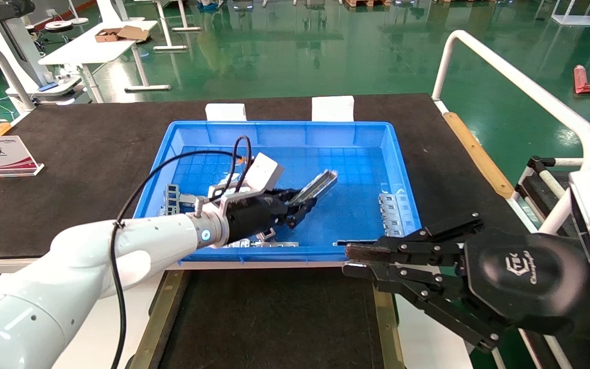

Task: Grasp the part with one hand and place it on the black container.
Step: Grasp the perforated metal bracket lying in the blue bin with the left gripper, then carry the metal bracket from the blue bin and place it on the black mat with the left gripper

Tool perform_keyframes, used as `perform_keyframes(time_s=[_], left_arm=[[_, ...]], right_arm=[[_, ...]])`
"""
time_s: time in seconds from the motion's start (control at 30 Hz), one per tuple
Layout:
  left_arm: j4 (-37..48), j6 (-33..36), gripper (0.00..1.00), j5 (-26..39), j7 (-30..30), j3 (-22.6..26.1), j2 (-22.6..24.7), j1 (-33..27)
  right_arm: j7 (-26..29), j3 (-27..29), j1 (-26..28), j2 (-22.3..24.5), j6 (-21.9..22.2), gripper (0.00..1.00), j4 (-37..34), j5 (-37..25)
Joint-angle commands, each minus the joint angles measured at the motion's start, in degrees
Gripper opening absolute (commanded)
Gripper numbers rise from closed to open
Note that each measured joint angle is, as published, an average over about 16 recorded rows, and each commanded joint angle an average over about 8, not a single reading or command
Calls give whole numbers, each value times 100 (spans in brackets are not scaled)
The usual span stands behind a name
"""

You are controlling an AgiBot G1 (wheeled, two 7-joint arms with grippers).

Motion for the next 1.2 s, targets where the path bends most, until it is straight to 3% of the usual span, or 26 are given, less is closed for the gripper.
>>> perform_keyframes(time_s=[0.03, 0.33, 0.73, 0.97, 1.2], left_arm=[[5, 45, 0, -100, 42, 7, -9, -36], [10, 1407, 0, -587, 503, -261, -482, -212], [-667, 2902, 0, -933, 349, -381, -1349, 12], [-1599, 3212, 0, -1120, 87, -421, -1920, 500], [-2913, 2849, 0, -1312, -26, -492, -2460, 1374]], right_arm=[[0, 0, 0, 0, 0, 0, 0, 0], [0, 0, 0, 0, 0, 0, 0, 0], [0, 0, 0, 0, 0, 0, 0, 0], [0, 0, 0, 0, 0, 0, 0, 0], [0, 0, 0, 0, 0, 0, 0, 0]])
